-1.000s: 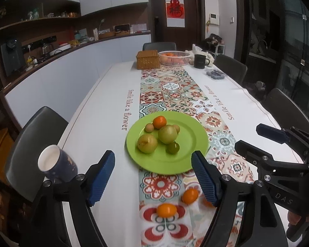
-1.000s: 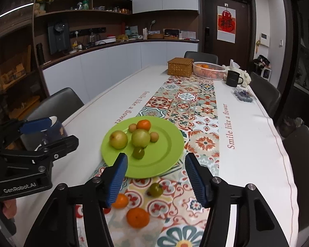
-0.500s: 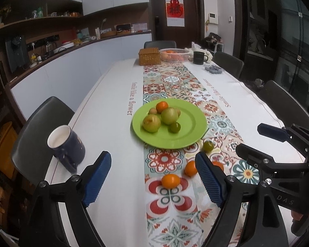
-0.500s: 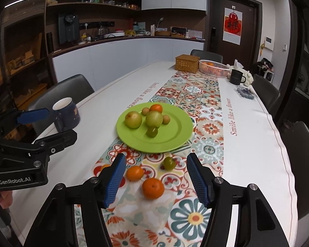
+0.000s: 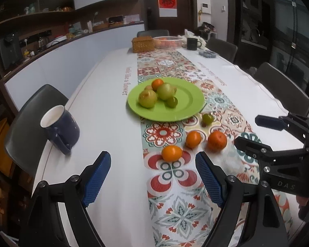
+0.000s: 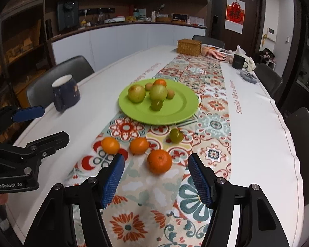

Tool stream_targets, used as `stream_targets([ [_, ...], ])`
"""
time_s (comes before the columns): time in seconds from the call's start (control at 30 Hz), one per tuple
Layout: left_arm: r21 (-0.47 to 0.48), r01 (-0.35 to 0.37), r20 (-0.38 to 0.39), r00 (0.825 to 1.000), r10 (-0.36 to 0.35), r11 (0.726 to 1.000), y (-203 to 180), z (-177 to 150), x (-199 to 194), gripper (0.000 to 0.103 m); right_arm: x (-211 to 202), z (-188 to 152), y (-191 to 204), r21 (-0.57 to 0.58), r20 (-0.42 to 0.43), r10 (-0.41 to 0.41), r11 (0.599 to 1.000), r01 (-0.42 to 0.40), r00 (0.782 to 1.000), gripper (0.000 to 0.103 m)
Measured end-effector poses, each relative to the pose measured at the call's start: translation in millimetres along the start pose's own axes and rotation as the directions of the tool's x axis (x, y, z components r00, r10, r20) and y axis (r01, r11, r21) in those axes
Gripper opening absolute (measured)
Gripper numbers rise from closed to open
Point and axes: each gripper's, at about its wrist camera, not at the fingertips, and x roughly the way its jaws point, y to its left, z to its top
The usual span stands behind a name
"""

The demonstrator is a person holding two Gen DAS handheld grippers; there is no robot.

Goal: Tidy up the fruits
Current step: 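Withdraw both tools from the plate and reach toward the loose tangerines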

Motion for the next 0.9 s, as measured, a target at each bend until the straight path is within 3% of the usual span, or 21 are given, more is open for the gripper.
stream_targets([
  [0.57, 0.123, 0.077, -0.047, 0.996, -0.071, 0.990, -12.4, -16.9, 54.9, 0.084, 44.7, -14.5, -5.4, -0.037, -0.090, -0.005, 0.999, 0.001, 0.996, 0.065],
  [0.9, 0.098, 0.111, -0.081, 0.991, -0.103, 0.989, -12.3, -14.3, 86.2, 0.082, 73.6, -15.5, -13.4, -0.020, -0.133, 0.020, 1.000, -0.023, 0.991, 0.064],
])
